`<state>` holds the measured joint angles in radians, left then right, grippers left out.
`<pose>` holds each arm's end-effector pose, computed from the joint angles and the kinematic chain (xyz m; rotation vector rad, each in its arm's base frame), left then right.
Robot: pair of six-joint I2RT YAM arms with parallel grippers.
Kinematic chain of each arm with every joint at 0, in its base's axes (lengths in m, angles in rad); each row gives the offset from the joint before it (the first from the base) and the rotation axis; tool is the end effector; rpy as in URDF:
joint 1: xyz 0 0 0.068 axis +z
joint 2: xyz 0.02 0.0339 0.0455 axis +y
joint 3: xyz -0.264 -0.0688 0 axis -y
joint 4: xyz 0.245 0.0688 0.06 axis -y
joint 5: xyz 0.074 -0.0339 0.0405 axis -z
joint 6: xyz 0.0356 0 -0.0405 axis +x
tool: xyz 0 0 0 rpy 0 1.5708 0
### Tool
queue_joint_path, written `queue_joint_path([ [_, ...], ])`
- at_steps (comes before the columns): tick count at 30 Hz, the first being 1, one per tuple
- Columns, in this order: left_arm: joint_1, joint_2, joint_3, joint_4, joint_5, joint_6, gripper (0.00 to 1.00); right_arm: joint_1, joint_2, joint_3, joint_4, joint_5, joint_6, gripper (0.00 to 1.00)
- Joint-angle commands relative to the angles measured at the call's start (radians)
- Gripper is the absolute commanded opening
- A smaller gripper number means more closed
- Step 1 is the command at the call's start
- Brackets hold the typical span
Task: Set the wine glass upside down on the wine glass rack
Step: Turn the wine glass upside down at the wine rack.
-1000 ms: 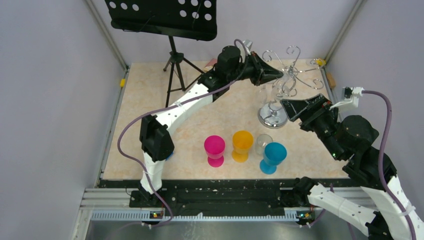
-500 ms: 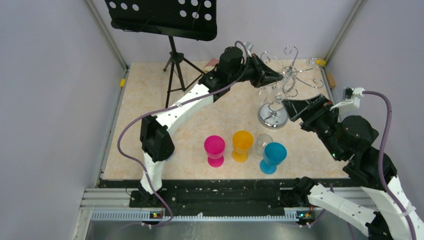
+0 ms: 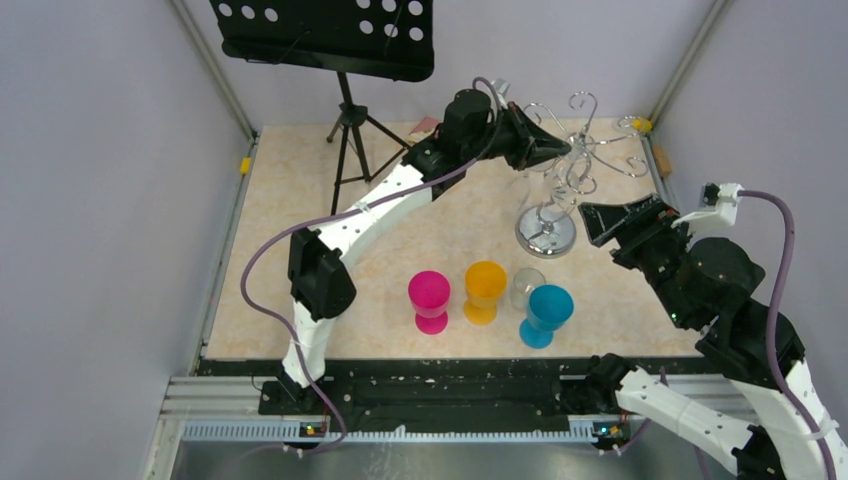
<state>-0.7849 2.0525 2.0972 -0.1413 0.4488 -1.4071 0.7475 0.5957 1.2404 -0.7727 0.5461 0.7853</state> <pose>0.3357 -0.3572 0.4081 -0.2254 2.1023 -1.8876 0.0601 0.0305 0.4435 0.4447 1.6691 0.6847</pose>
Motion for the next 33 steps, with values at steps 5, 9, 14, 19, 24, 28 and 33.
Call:
queue_joint_path([
  [5, -0.026, 0.027, 0.108, 0.031, -0.007, 0.025, 0.0, -0.01, -0.007, 0.036, -0.01, 0.035, -0.019, 0.8],
  [9, -0.033, 0.029, 0.109, 0.028, -0.008, 0.031, 0.0, -0.01, -0.003, 0.034, -0.016, 0.041, -0.022, 0.8],
  [14, -0.039, 0.025, 0.116, 0.017, -0.022, 0.058, 0.0, -0.01, 0.008, 0.033, -0.026, 0.041, -0.026, 0.8],
  [19, -0.041, 0.018, 0.116, 0.006, -0.023, 0.07, 0.0, -0.01, 0.014, 0.034, -0.033, 0.044, -0.033, 0.8],
  [24, -0.041, -0.026, 0.08, -0.017, -0.053, 0.108, 0.0, -0.01, 0.014, 0.037, -0.037, 0.042, -0.035, 0.8],
  [28, -0.04, -0.077, 0.0, 0.022, -0.056, 0.099, 0.0, -0.01, 0.014, 0.041, -0.037, 0.041, -0.038, 0.79],
  [33, -0.04, -0.128, -0.067, 0.041, -0.039, 0.086, 0.0, -0.01, 0.012, 0.045, -0.035, 0.036, -0.037, 0.79],
])
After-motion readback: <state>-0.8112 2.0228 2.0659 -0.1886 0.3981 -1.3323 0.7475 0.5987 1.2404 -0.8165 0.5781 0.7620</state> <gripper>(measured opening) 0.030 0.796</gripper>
